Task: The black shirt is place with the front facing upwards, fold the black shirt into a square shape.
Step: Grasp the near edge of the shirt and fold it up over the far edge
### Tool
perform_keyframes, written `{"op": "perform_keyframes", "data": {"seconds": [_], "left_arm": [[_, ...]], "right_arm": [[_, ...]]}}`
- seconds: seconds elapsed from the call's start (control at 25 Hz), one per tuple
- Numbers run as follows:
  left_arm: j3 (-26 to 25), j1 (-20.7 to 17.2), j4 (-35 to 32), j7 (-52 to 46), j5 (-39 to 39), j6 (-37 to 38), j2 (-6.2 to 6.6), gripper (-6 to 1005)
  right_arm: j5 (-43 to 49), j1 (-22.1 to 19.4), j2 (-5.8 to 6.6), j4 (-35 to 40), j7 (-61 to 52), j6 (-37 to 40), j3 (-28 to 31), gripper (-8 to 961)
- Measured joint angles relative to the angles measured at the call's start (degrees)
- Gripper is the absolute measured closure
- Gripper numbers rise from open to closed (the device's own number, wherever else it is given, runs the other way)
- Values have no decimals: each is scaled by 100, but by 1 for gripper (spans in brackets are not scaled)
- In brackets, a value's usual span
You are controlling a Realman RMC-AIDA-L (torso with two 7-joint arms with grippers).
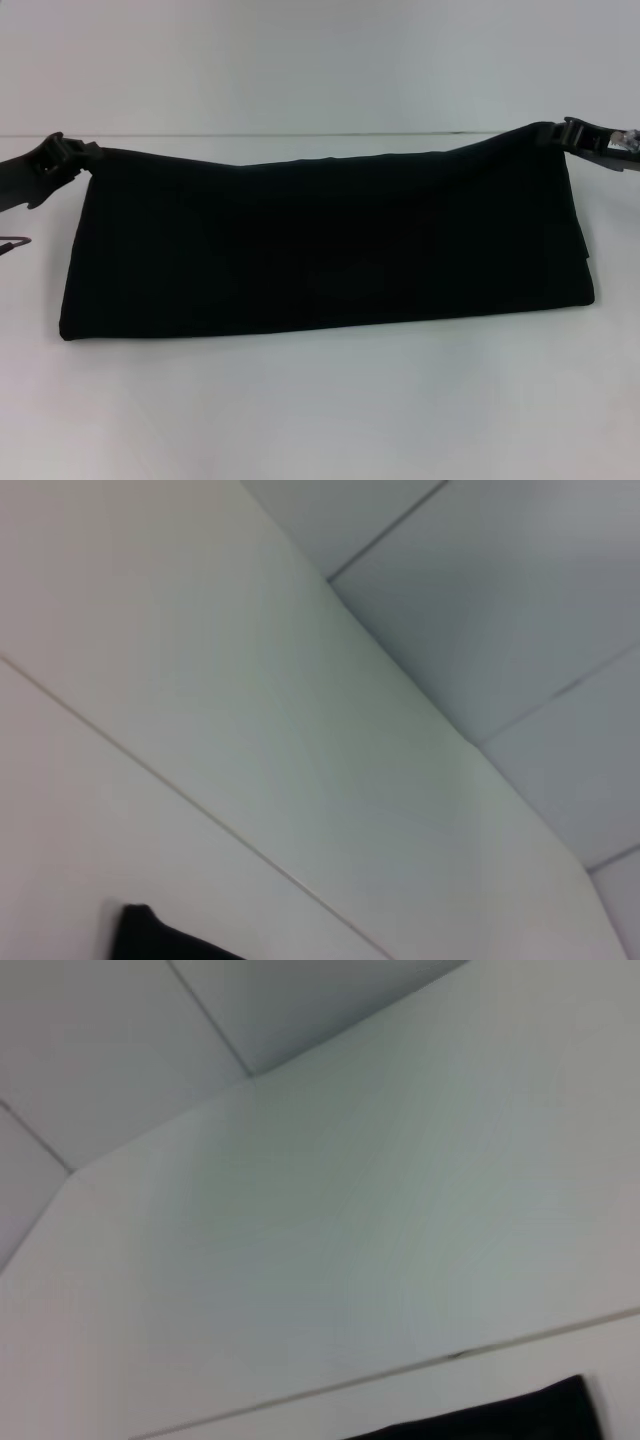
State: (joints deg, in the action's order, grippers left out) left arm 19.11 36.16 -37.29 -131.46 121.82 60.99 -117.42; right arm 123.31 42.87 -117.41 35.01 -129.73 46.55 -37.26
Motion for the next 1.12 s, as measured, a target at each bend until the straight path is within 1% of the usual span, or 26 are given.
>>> {"op": "perform_keyframes", "data": {"seconds": [0.04,0.12,0.24,0.36,0.76,1.0,1.12], "left_arm": [[8,-2,32,-19,-61,-186,3,948],[-3,14,40,-27,-83,-297,-5,948],[7,28,51,-9,-239,-643,-92,948],[31,32,72,15,-333,-828,-125,948],[49,160,121,31,-368,-939,-123,948],[48,170,128,64,-370,-1005,-134,948],[49,175,157,110,-376,-993,-140,949]], "right_arm": [[4,9,-23,-5,8,-83,-16,888],[8,27,-81,-36,2,-354,-101,888],[-6,38,-140,-77,-22,-717,-184,888],[-13,73,-177,-87,-25,-919,-191,888],[-9,291,-192,-148,7,-1167,-208,887],[6,372,-195,-320,26,-1384,-397,888],[12,380,-147,-359,-9,-1345,-592,888]]}}
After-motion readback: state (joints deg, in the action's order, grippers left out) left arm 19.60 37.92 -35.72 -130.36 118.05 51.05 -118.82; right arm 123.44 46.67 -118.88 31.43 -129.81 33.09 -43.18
